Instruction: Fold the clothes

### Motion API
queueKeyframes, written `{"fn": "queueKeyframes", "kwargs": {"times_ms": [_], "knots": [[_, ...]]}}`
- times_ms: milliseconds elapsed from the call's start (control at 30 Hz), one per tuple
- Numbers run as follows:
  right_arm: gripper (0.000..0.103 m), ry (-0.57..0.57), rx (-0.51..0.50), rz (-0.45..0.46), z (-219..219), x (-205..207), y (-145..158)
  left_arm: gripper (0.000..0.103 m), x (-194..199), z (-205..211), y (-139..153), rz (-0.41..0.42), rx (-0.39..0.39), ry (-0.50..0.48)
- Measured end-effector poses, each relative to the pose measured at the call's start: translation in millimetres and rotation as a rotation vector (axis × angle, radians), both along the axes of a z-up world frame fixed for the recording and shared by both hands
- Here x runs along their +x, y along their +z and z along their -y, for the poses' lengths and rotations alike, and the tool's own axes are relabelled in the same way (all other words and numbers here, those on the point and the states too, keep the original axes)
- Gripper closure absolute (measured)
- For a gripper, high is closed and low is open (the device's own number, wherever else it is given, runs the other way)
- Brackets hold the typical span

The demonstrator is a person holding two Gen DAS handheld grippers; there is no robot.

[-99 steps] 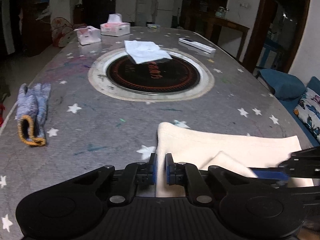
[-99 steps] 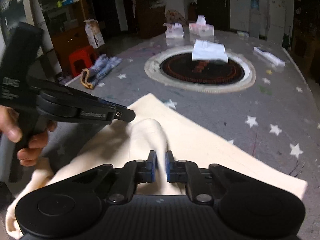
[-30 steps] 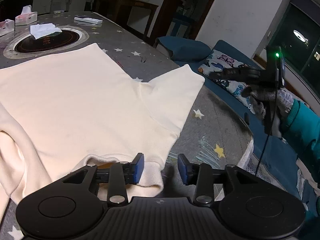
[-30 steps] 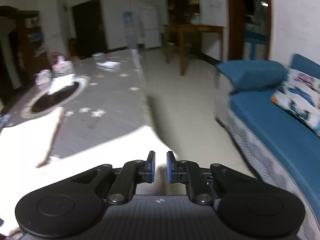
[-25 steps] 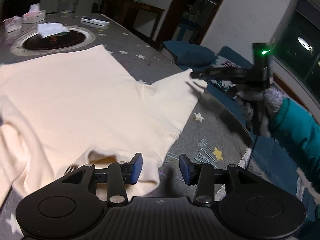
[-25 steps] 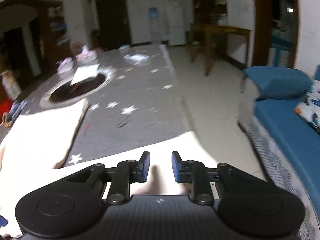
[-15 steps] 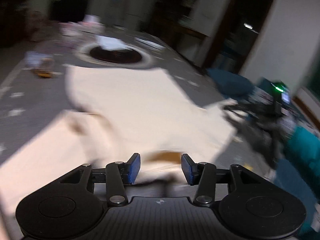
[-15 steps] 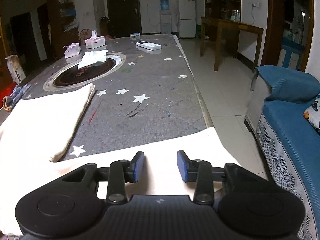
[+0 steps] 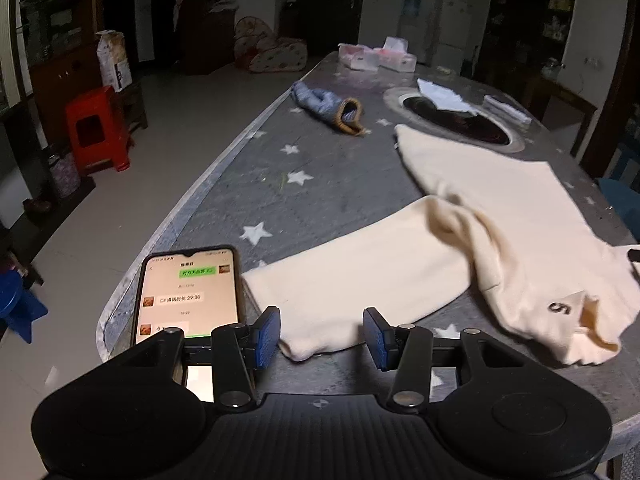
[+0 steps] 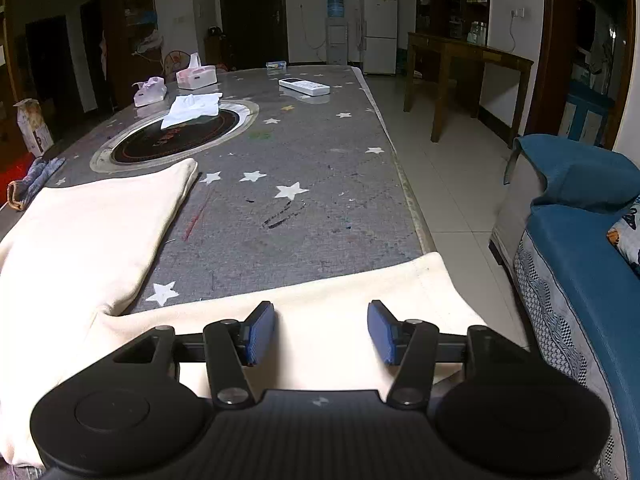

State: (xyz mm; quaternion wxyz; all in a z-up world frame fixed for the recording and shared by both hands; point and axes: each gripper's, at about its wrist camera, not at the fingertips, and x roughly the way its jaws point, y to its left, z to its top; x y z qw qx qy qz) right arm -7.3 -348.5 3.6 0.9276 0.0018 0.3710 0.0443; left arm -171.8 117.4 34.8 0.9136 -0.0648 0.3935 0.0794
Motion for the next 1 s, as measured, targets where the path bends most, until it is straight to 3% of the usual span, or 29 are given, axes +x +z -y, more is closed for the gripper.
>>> {"fn": "queueKeyframes", "kwargs": {"times_ms": [100,133,233,367,500,633,1000], "knots": [[0.049,0.003,0.001,-0.002,0,0,0,0.056,3,1,-6,-0.01,0.021,0.004],[0.047,0.005,0.001,-0.002,0,0,0,0.06,4,2,-8,-0.008,0.03,0.0],[0.042,0.012,-0.001,-0.002,-2,-1,-1,0.085,7,1,-8,0.0,0.036,-0.011],[0.038,0.016,-0.006,0.0,-4,-1,-2,0.091,17,-3,-3,0.018,0.076,-0.023],[0.038,0.019,-0.004,-0.001,-4,0,-2,0.093,26,-9,10,0.075,0.176,-0.028],[0.037,0.018,-0.005,-0.001,-3,0,-2,0.093,39,-16,19,0.135,0.324,-0.009],[0.034,0.017,-0.013,-0.009,-4,3,-2,0.089,63,-46,15,0.236,0.605,0.072]]}}
